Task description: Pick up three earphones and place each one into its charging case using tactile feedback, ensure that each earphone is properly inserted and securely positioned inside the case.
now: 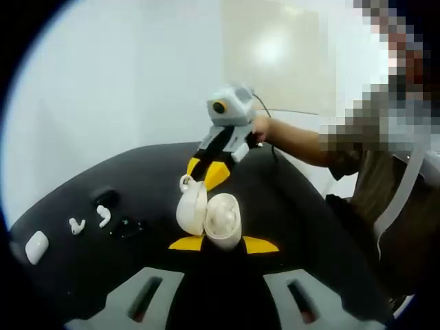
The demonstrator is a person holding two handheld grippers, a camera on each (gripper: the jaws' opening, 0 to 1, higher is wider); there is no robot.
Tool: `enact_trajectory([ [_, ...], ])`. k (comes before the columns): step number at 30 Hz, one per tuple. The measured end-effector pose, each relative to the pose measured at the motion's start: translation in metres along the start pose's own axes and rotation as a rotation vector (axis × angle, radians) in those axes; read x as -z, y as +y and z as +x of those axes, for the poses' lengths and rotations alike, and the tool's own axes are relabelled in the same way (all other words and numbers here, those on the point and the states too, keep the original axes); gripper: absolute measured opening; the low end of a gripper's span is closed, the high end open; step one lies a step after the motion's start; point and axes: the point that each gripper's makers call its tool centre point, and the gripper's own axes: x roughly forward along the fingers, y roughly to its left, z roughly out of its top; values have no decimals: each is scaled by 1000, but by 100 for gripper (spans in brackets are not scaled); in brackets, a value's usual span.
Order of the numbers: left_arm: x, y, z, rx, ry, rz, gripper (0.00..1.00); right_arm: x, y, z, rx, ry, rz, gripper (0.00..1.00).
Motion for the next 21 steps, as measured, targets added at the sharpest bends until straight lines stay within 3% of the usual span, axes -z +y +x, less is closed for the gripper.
enact_trajectory([
  [6,0,0,0,0,0,1,16,1,-3,3,16,-10,-23,21],
  [9,0,0,0,1,-1,-1,16,-5,-3,-1,37,-33,-67,22],
  [12,0,-1,0,1,-1,-2,16,-14,-5,-7,64,-20,-172,23],
  [16,0,-1,0,1,-1,-2,16,-42,-1,-22,91,-63,-367,20],
  [19,0,-1,0,1,-1,-2,16,-60,0,-34,99,-74,-441,20],
  [21,0,-1,0,1,-1,-2,16,-67,-7,-39,114,-60,-421,20],
])
